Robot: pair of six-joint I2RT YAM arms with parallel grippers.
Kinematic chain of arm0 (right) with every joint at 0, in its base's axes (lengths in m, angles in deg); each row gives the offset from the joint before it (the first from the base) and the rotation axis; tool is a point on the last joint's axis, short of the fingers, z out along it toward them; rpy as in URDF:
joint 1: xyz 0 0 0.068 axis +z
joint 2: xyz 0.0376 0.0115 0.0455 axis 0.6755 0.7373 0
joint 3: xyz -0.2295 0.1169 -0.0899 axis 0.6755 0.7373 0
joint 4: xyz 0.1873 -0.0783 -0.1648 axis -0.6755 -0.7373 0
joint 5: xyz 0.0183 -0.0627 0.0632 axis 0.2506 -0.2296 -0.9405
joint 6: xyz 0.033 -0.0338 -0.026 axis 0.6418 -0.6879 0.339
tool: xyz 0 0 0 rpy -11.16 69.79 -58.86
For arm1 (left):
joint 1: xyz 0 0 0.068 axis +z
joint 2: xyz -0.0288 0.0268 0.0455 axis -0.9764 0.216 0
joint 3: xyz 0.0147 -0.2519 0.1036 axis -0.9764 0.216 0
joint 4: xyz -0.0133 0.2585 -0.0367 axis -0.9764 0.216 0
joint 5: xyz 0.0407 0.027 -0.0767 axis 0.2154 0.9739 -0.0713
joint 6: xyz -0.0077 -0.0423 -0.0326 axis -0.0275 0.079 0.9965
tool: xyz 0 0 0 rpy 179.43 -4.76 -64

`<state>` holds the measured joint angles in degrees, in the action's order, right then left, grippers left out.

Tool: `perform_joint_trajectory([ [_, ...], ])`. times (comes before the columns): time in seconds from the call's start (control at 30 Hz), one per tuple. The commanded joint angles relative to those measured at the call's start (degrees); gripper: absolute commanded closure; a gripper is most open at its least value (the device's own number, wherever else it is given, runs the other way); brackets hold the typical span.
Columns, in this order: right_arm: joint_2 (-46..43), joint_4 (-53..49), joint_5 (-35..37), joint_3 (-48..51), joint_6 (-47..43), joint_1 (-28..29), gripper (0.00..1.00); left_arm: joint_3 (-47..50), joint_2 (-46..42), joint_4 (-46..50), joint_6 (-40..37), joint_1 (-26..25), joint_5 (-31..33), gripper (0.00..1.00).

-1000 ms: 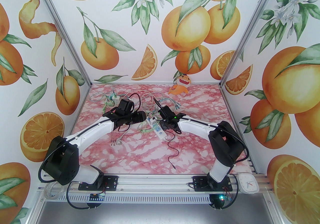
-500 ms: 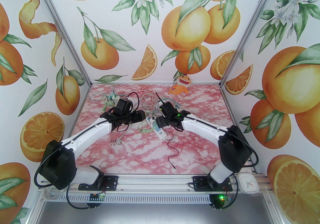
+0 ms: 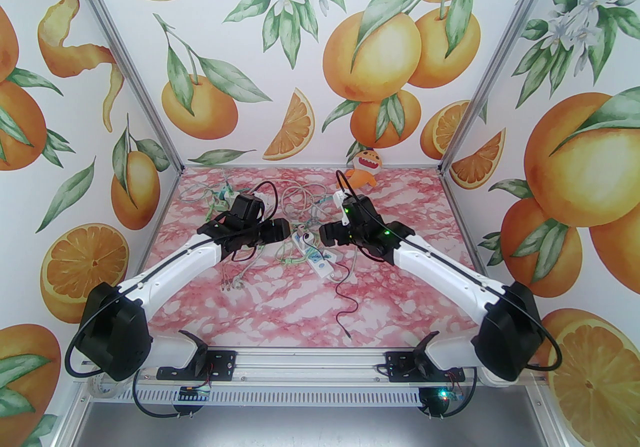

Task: Pull the plug off the socket

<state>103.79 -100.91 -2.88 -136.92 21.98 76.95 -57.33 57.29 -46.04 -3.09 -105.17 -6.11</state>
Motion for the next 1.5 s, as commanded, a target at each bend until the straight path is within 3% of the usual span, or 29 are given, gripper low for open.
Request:
perform_joint_trajectory([
  [0.0, 3.7, 2.5, -6.4, 0.3, 1.9, -1.1, 0.23, -2.3, -0.9, -0.4, -1.9, -0.8, -1.0, 0.24],
  [0.07, 5.7, 4.3, -9.5, 0.1, 2.6, -1.8, 0.39, -2.2, -0.8, -0.6, -2.0, -1.2, -0.9, 0.24],
  [0.13, 7.6, 5.8, -12.3, -0.1, 2.6, -1.8, 0.47, -1.7, -0.6, -1.0, -1.7, -1.6, -0.5, 0.24],
  [0.27, 10.5, 8.2, -14.3, -0.4, 1.9, -1.5, 0.47, -0.3, -1.0, -1.0, -0.5, -1.7, 0.4, 0.25],
  [0.47, 15.9, 3.1, -13.4, -2.6, 0.6, -1.4, 0.47, 1.9, -2.6, -1.6, 0.2, -1.5, 1.1, 0.25],
  [0.6, 18.5, -0.8, -6.5, -3.3, -0.1, -0.2, 0.41, 2.4, -2.8, -1.6, 0.4, -1.3, 1.0, 0.25],
  [0.83, 15.6, -3.5, 0.7, 2.6, 2.3, -1.3, 0.45, 2.5, -2.7, -1.8, 0.3, -1.1, 1.0, 0.24],
  [1.0, 11.6, -6.1, 8.1, 8.3, 6.2, -6.1, 0.48, 2.9, -3.1, -2.0, 0.3, -1.0, 1.1, 0.24],
  [1.13, 10.0, -7.8, 8.4, 10.4, 9.6, -12.5, 0.5, 3.4, -3.3, -2.2, 0.4, -0.9, 0.9, 0.24],
  [1.23, 9.3, -9.6, 11.1, 10.3, 11.1, -14.7, 0.45, 3.5, -3.6, -2.3, 0.5, -0.8, 0.9, 0.24],
  [1.47, 3.3, -2.5, 2.1, 10.7, 6.4, -12.6, 0.36, 3.5, -3.6, -2.5, 0.7, -0.8, 0.5, 0.24],
])
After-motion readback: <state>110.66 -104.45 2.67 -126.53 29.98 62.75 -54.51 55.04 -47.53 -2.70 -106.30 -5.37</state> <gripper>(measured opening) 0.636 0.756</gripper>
